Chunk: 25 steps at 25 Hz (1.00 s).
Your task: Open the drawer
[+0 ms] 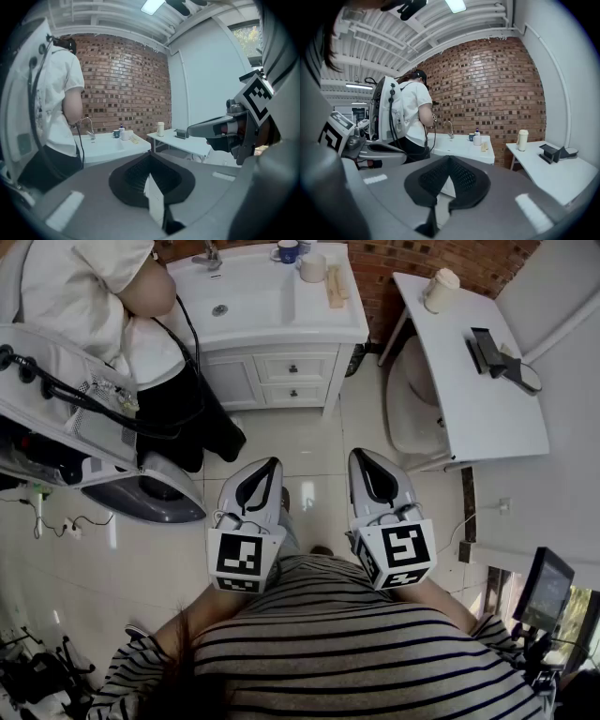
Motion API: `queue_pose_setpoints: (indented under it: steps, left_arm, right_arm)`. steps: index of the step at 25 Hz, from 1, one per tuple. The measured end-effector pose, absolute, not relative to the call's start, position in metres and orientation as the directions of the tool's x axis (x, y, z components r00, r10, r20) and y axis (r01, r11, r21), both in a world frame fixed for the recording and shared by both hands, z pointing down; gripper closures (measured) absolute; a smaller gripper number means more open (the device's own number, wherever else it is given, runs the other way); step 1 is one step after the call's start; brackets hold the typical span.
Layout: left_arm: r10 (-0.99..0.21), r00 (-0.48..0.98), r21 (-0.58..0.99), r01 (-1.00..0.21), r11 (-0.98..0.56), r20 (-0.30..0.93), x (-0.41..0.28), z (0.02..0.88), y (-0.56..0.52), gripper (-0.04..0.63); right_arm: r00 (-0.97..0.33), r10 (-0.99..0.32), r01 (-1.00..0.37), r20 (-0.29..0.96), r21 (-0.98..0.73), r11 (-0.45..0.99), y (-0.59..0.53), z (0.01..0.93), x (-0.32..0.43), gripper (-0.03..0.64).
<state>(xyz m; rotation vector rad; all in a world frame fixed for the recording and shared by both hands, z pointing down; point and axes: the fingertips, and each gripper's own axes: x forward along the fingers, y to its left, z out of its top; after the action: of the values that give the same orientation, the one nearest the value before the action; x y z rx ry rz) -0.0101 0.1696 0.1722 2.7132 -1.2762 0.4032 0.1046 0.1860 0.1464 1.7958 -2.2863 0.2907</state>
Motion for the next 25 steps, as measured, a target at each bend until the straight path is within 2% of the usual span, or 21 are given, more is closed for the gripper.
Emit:
queue_pose_setpoints:
  steps: [11,20,25]
  left_arm:
    - [-0.666,0.661,0.035,-0.718,-0.695,0.347,-0.022,0.238,0.0,0.581]
    - [-0.737,0.588,0.07,-0.795,-0.603,0.332,-0.017,0.341,-0.039,0.581]
    - [-0.756,0.572,0.09,-0.812,-0.577,0.318,-0.024,0.409,-0.052,0.581]
  right_arm:
    - [-0.153,-0.916,-0.986,0.37,0.003,0.166,0.011,0.215,0.089,0.615]
    - [-0.224,-0.86,-0.97,0.459,-0.017,0.243,-0.049,0.397,0.082,0.615]
    - [-0.19,-0.87,-0.97,0.454,0.05,0.238,-0.113,0.495,0.08,0.615]
